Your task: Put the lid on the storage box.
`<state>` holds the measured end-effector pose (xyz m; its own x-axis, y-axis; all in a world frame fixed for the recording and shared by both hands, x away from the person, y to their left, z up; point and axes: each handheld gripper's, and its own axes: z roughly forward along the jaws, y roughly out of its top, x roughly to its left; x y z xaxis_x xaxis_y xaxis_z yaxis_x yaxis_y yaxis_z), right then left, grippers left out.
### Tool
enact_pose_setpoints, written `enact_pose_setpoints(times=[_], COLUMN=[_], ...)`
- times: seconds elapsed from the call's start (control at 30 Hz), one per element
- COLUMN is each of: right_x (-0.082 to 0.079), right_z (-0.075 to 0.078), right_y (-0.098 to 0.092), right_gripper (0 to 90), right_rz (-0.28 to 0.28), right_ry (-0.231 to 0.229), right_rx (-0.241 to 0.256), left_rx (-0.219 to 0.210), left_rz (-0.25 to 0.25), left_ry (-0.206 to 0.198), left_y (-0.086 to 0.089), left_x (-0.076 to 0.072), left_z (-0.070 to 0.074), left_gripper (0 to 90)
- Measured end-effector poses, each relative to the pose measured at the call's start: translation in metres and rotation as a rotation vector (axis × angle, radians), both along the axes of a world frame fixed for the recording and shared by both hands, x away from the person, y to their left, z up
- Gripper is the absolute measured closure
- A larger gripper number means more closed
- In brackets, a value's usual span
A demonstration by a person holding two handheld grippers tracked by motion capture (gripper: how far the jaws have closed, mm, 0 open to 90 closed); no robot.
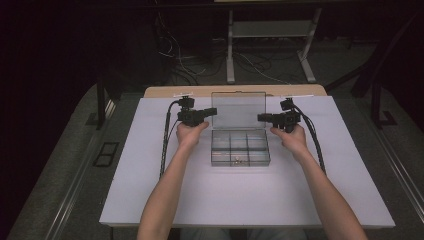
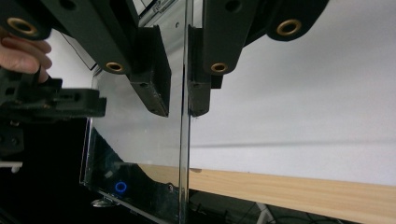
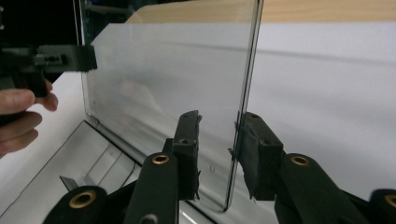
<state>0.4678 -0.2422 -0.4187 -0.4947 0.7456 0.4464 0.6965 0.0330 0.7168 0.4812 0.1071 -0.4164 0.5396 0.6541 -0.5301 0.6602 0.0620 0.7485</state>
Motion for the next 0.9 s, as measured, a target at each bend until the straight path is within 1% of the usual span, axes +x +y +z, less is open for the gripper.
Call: enact_pose_setpoints(times=[0.07,0.2,0.27,0.37,0.43,0.5,0.57,0.63,0.73,0.77,0.9], right_x=[0.003,0.01,0.013,0.014,0.013,0.013,0.012,0.01,0.007,0.005,-0.001], right_z=[0.005,0.016,0.019,0.022,0.022,0.022,0.024,0.025,0.028,0.028,0.03], right_y=[0.0,0.0,0.0,0.0,0.0,-0.001,-0.001,-0.001,0.0,0.0,-0.001], right_gripper=[67.4,66.9,67.0,68.9,71.1,71.7,71.7,71.7,71.7,71.7,71.6], right_rz=[-0.005,-0.014,-0.02,-0.024,-0.023,-0.022,-0.017,-0.009,-0.002,-0.001,0.007], right_ry=[-0.013,-0.019,-0.021,-0.027,-0.03,-0.03,-0.036,-0.057,-0.07,-0.076,-0.096], right_rx=[-0.001,-0.009,-0.001,-0.002,-0.007,-0.005,-0.013,-0.027,-0.032,-0.034,-0.036], left_rx=[0.001,0.002,0.007,0.012,0.012,0.014,0.01,0.011,0.003,-0.007,-0.034], left_rz=[0.002,0.001,-0.002,0.001,0.007,0.007,0.005,0.006,0.013,0.02,0.015], left_ry=[-0.003,-0.008,-0.013,-0.02,-0.026,-0.025,-0.027,-0.031,-0.045,-0.047,-0.051], left_y=[-0.001,-0.001,-0.001,-0.001,-0.002,-0.002,-0.002,-0.002,-0.003,-0.003,-0.002], left_x=[0.0,0.0,-0.001,-0.002,-0.003,-0.004,-0.004,-0.006,-0.01,-0.011,-0.016], left_z=[0.0,0.0,0.0,0.001,0.001,0.002,0.003,0.004,0.004,0.004,0.004], left_gripper=[78.1,78.0,78.0,77.9,77.8,77.7,77.4,76.8,73.0,72.8,70.4])
